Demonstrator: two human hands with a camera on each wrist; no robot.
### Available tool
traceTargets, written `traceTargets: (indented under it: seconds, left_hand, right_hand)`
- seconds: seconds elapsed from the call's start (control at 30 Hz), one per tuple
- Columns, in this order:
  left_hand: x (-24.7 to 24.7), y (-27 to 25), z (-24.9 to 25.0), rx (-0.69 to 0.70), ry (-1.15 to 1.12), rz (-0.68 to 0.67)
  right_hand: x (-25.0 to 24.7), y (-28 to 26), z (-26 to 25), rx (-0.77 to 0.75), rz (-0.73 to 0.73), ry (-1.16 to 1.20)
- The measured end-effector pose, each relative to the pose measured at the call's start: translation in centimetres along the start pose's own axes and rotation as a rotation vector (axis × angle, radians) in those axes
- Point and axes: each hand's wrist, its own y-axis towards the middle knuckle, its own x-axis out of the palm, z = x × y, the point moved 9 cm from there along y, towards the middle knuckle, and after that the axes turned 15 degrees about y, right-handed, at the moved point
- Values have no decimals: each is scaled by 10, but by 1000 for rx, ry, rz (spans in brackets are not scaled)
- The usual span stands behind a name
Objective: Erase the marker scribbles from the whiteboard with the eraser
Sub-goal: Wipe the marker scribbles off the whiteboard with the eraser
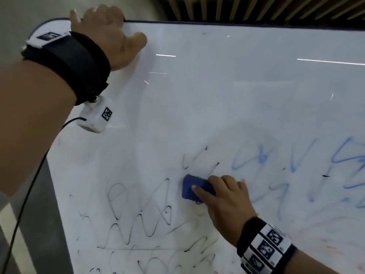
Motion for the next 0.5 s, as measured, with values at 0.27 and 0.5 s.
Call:
traceTargets:
  seconds: [0.27, 0.5]
  left_hand:
    - [-21, 3, 87, 236, -38, 39]
    - [-22, -2, 87, 167, -101, 25]
  right_hand:
    - [-77, 48, 42, 173, 323, 52]
    - [-35, 47, 8, 86, 150, 93]
